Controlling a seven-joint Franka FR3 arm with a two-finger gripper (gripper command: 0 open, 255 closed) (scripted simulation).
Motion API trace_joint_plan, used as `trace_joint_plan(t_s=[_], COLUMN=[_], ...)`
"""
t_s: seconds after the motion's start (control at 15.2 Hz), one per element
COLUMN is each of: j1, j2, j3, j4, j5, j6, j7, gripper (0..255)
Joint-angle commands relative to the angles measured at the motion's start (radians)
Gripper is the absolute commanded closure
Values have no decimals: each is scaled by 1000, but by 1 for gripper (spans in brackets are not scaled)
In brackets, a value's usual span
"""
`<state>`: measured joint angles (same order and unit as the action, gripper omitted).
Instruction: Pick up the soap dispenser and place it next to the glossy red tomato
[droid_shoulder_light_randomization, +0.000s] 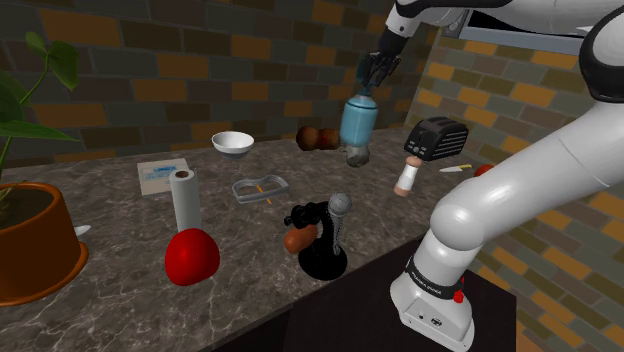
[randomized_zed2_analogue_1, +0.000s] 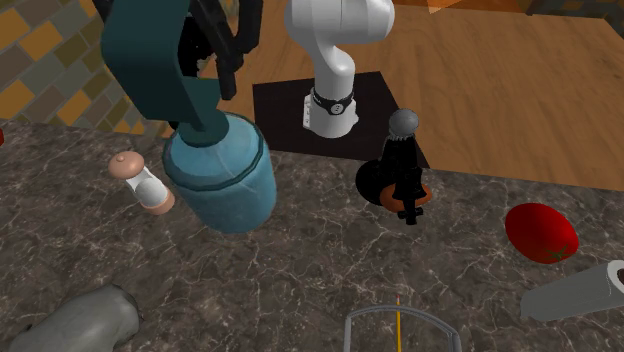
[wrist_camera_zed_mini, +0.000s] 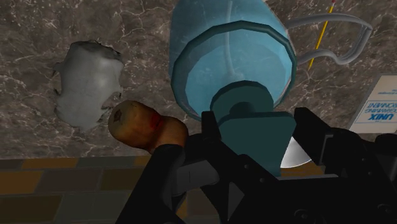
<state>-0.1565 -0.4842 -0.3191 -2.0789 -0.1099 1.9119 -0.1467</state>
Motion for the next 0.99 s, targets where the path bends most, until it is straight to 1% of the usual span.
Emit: trace_joint_plan(t_s=[0.0, 0.92], j1=[2, 16], j2=[7, 73], j3=[1, 3], j4=[37, 286], j5=[3, 24], j6=[-29, -214], j7=[-1, -11], gripper=[255, 255])
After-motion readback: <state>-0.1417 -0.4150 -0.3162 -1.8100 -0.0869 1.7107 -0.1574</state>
